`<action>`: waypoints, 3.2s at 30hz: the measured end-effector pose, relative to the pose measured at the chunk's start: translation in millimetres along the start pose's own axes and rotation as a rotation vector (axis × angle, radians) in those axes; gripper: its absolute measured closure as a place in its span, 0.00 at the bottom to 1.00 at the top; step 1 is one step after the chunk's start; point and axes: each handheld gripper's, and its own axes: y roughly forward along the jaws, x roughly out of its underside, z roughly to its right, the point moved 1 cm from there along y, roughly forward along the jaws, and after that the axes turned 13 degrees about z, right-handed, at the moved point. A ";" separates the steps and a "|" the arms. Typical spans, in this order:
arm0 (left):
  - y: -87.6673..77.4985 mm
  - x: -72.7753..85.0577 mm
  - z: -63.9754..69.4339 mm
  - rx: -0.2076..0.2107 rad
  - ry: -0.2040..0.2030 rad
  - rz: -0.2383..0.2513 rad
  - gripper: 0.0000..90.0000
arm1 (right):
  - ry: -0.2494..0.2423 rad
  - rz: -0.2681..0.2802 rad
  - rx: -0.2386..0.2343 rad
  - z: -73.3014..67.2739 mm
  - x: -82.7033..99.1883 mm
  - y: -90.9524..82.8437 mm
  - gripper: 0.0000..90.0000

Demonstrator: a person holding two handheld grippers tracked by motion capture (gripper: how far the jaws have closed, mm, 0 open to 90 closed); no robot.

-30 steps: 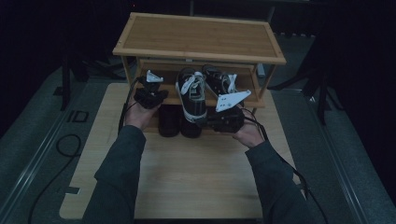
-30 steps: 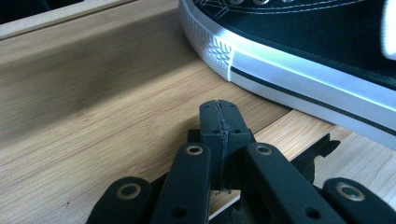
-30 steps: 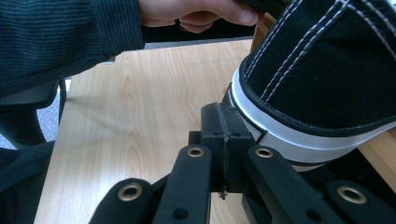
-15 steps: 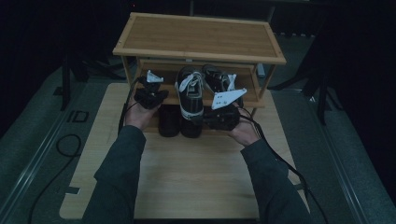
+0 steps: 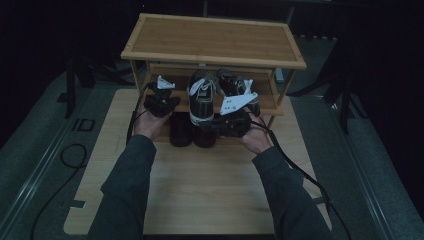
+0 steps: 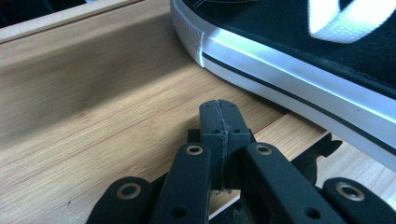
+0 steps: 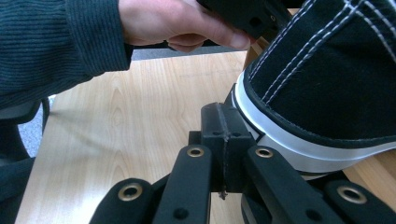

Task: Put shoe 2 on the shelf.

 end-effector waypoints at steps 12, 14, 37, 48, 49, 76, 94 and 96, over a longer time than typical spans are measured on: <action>0.1 0.4 -1.0 0.006 -0.012 0.003 1.00 | -0.011 -0.012 0.015 2.2 3.5 6.6 1.00; 0.1 0.5 -1.0 0.006 -0.013 0.004 1.00 | -0.008 -0.012 0.015 2.2 4.0 7.8 1.00; -0.2 1.1 -0.5 0.002 -0.015 0.007 1.00 | -0.003 -0.008 0.109 11.6 7.4 15.7 1.00; -0.3 1.8 -0.9 0.002 -0.023 0.014 1.00 | -0.005 -0.007 0.172 18.6 7.1 18.9 1.00; -0.3 1.8 -0.9 0.001 -0.022 0.014 1.00 | -0.004 -0.011 0.178 18.7 6.6 19.8 1.00; -0.6 2.3 -0.6 0.001 -0.026 0.018 1.00 | 0.026 -0.029 0.289 18.4 6.4 42.8 1.00; -0.7 2.8 -1.4 0.005 -0.036 0.022 1.00 | 0.006 -0.030 0.229 6.5 17.3 0.2 1.00; -0.7 2.9 -1.7 0.007 -0.039 0.022 1.00 | 0.002 -0.034 0.224 5.7 19.0 -5.6 1.00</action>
